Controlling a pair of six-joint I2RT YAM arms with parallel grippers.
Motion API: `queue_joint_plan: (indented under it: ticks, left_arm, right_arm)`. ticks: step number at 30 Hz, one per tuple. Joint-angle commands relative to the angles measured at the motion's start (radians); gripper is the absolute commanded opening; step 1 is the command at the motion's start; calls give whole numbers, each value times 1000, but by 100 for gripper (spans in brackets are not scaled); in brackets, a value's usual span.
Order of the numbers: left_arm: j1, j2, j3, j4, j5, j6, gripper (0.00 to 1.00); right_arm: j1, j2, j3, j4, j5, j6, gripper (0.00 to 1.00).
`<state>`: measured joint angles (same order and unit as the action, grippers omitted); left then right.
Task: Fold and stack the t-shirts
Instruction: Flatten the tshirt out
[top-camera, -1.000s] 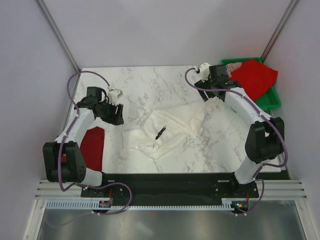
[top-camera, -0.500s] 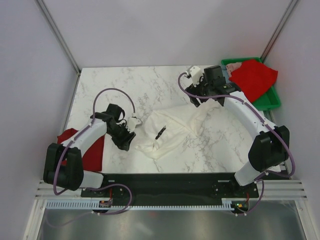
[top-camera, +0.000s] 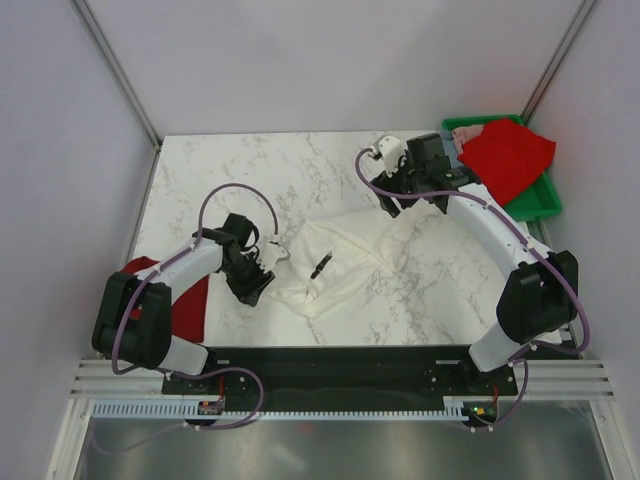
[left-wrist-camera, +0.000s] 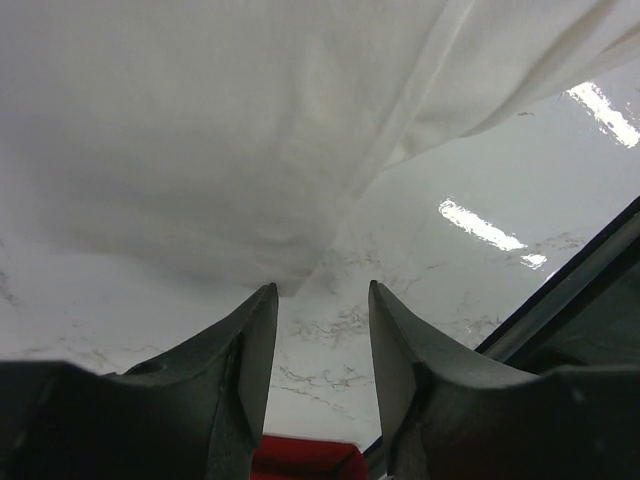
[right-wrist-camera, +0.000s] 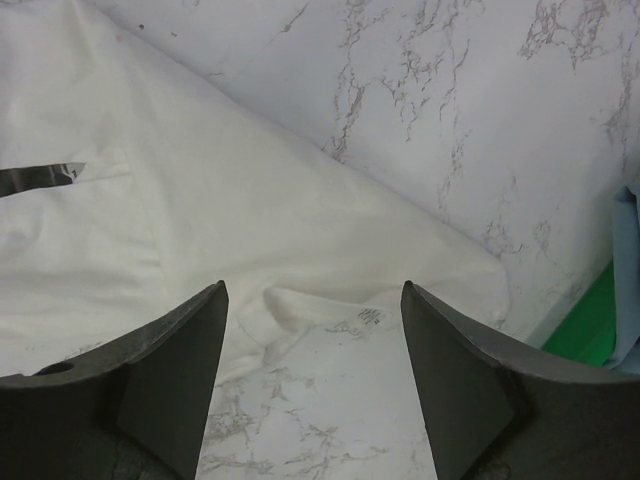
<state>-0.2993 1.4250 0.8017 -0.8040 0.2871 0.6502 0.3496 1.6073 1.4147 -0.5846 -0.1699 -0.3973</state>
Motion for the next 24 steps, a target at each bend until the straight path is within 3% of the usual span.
queue_joint_plan:
  ticks: [1,7,12,18,24]
  left_arm:
    - [-12,37,25,38,-12,-7,49]
    - [-21,81,25,109,-48,-18,45]
    - [-24,104,37,121,-78,-29,2]
    - [-20,5,34,106,-147,-30,2]
    - [19,-34,79,69,-169,-35,2]
  right_arm:
    - [0,-14,-8,6,-26,-9,78]
    - [0,-9,-14,11,-23,-11,79]
    - [-1,-15,-57,11,-17,-60,78]
    - [-1,-40,-161,-42,-57,-224,78]
    - [-9,5,-226,-126,-124,-264,78]
